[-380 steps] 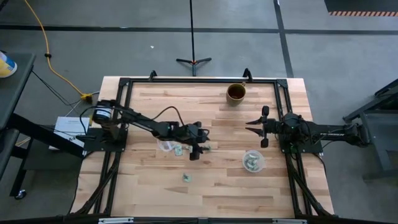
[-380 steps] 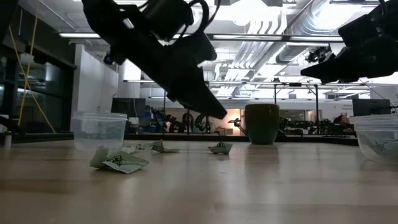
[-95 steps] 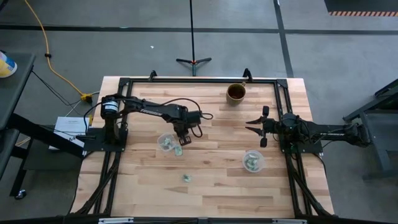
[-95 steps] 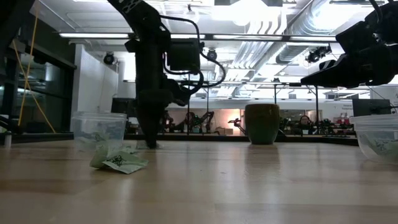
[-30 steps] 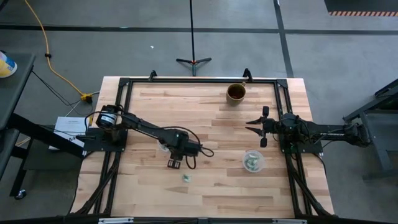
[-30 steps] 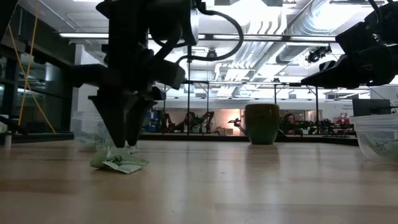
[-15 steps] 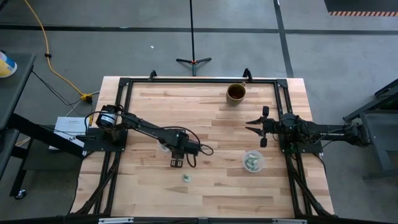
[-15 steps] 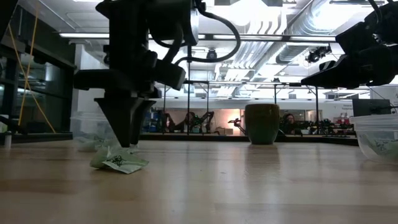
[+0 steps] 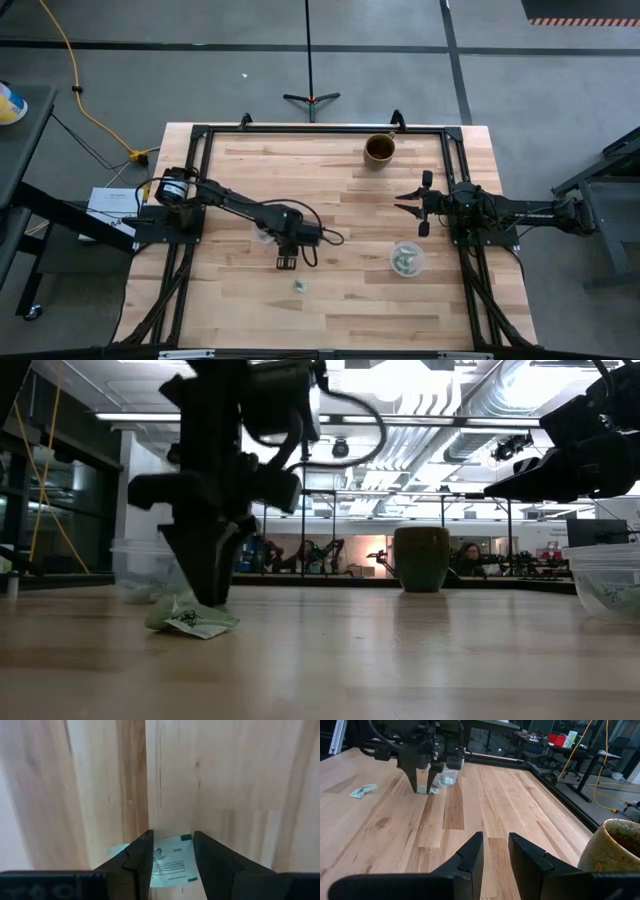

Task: Pick and place Stevia / Truvia into bins
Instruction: Put the stevia packet into the square transparent container

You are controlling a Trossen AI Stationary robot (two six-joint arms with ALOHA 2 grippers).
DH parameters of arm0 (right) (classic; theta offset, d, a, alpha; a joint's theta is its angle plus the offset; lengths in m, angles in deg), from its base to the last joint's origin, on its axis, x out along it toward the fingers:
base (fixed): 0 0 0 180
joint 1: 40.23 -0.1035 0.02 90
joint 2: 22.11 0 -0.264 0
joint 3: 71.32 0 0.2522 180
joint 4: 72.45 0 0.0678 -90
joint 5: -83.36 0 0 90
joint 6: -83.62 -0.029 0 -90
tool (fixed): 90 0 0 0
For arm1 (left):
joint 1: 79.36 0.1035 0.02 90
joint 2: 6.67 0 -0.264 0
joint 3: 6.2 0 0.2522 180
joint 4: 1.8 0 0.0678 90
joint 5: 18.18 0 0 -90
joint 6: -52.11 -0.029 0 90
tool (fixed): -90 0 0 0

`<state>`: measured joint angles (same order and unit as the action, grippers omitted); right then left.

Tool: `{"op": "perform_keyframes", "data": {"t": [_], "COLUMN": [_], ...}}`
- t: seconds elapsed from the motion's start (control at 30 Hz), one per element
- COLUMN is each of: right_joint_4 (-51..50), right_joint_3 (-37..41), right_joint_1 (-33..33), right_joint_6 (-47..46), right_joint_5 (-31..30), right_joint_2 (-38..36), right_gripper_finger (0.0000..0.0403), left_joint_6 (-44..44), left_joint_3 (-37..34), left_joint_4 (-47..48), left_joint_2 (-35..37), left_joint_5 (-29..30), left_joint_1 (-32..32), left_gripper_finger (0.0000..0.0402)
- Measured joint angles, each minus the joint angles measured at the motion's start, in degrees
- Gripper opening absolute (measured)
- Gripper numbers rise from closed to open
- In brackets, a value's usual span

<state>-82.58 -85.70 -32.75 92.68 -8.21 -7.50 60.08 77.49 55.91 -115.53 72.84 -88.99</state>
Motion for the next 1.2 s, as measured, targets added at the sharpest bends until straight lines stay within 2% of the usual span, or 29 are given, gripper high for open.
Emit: {"op": "perform_keyframes", "data": {"t": [0.2,0.5,0.83,1.07,1.2], "right_joint_4": [0.0,0.0,0.0,-0.1,-0.2], "right_joint_3": [0.0,0.0,0.0,0.0,0.0], "right_joint_1": [0.0,0.0,0.0,0.0,0.0], "right_joint_6": [0.0,0.0,0.0,0.0,0.0], "right_joint_5": [0.0,0.0,0.0,0.0,0.0], "right_joint_2": [0.0,0.0,0.0,0.0,0.0], "right_gripper_finger": [0.0083,0.0083,0.0083,0.0083,0.0083], "left_joint_6": [-0.2,-0.2,0.1,2.1,6.2], "left_joint_3": [-3.2,-3.2,4.3,5.2,5.2], "left_joint_4": [-3.0,-3.1,1.6,4.5,7.3], "left_joint_2": [0.4,0.3,-0.1,-0.3,-0.3], "left_joint_5": [-0.8,-1.1,4.2,4.4,6.2], "left_joint_1": [0.6,0.6,0.3,0.2,0.6], "left_gripper_finger": [0.0172,0.0172,0.0172,0.0172,0.0172]}}
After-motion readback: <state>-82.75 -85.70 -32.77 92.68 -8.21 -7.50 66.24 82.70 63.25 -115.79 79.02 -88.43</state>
